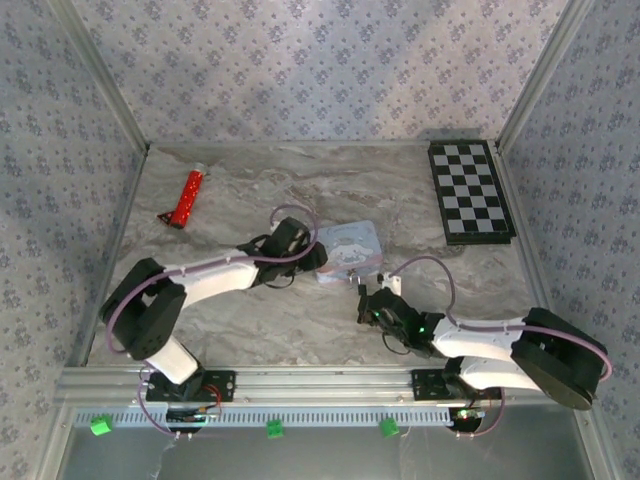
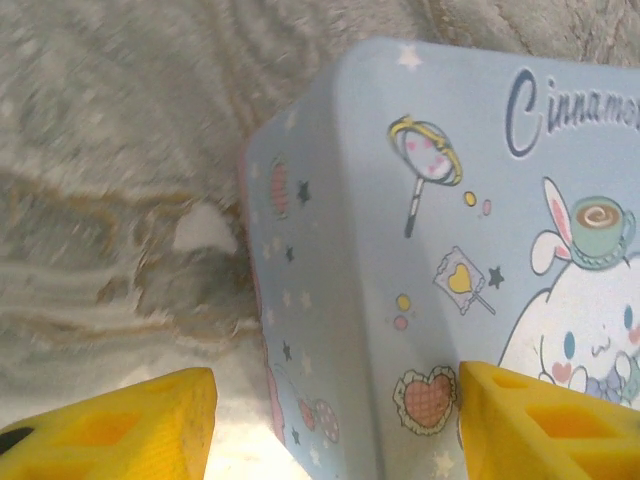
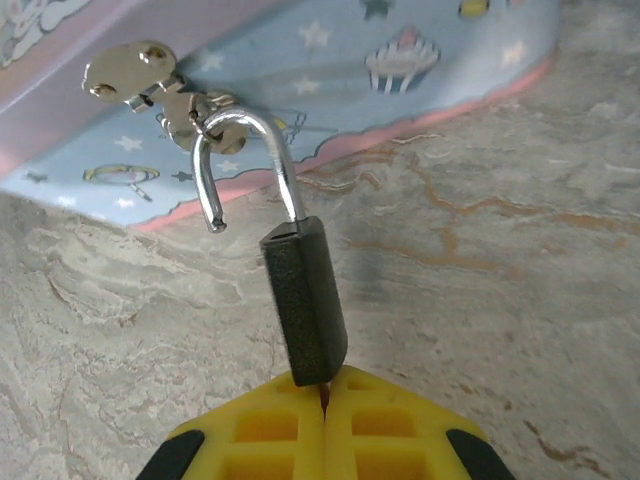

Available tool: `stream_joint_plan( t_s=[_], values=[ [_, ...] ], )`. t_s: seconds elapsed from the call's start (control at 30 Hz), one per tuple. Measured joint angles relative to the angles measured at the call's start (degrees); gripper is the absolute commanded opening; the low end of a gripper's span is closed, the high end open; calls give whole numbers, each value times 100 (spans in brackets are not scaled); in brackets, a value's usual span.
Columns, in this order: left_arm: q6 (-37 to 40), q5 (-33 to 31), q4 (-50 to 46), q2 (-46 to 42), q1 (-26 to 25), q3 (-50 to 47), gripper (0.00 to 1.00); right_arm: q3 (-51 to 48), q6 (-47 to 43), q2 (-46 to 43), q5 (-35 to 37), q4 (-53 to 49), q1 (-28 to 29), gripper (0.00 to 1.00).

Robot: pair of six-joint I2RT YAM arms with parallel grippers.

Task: Unlock the padlock with the key

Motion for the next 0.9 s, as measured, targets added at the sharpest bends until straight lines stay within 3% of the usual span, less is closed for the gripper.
stream_joint_plan(
  t_s=[0.27,0.43,0.67,0.9],
  values=[
    [-1513,-903,520,-1099,-769,-1331,61,315,-247,507,-463,-57,-22,0],
    [-1926,-1231,542,-1228,-979,-1447,62,439,-621,564,-807,-197,57,0],
    [-1998,-1419,393,-1252,-1021,-1408,62,616,-1266,662,-1453,-382,-42,16],
    [-1998,-1419,400,-1246,-1021,-1408,62,634,-1438,662,-2175,-389,-485,30]
  ],
)
